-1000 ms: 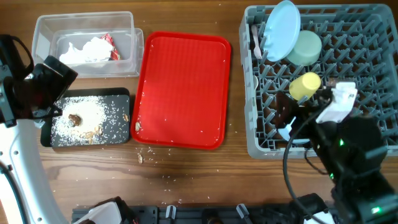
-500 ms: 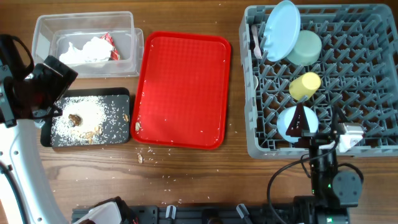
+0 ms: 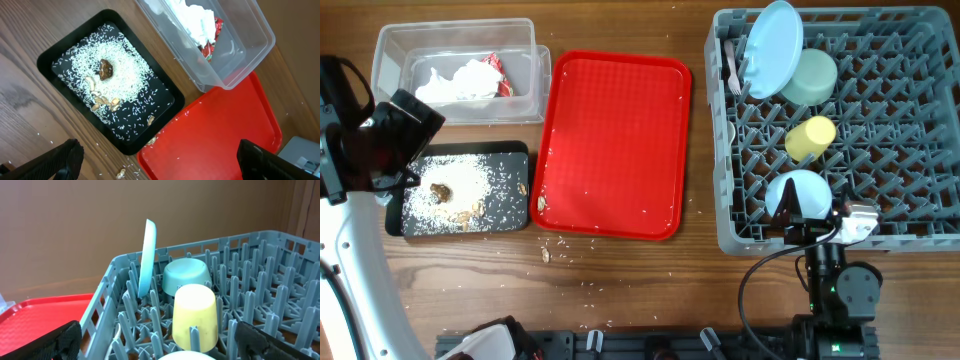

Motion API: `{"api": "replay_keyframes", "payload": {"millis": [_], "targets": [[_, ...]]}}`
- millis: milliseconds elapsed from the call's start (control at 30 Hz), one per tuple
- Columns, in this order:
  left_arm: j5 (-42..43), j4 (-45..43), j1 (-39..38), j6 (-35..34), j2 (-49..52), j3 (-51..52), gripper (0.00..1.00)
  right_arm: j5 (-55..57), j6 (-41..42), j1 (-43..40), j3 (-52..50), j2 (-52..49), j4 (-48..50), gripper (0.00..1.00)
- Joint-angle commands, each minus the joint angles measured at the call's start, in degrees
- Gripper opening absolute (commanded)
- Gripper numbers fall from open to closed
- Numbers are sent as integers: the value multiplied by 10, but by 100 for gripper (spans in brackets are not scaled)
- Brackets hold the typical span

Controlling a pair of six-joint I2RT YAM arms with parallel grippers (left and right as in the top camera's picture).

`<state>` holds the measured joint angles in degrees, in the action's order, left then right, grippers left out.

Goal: Sort waste into correct bins and load items into the dishwasher rack

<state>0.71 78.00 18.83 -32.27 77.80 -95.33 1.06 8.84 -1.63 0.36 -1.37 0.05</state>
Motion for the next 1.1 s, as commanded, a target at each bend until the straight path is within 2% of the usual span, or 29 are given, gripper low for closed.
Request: {"api": "replay_keyframes", "payload": {"millis": [0,367,433,533,633,733,767,933,1000,1067], "targets": [[1,-2,3,-1,0,0,100,-12,-12,-3,0,-12,3,100],[1,-2,4,-1,0,0,100,-12,-12,-3,0,-13,3,100],[-81,-21,4,51,0,0,100,-12,-12,-3,0,-13,3,99],[-98,-19,3,53,-5,0,100,-12,-12,-3,-1,-13,3,100],[-98,-18,3,53,-27,0,100,-12,-12,-3,0,-13,3,100],[-92,-11,-8,46,-94,14,100,-12,-12,-3,0,-13,3,100],[-92,-28,-23,50,-127,34,100,-12,-12,-3,0,-13,3,100],[-68,-253,-117,161,-369,304,100,-12,-12,-3,0,-13,3,100],[-42,-315,-124,179,-436,380,100,-12,-12,-3,0,-13,3,100],[-3,-389,-125,186,-546,497,100,-12,-12,-3,0,-13,3,100]]}}
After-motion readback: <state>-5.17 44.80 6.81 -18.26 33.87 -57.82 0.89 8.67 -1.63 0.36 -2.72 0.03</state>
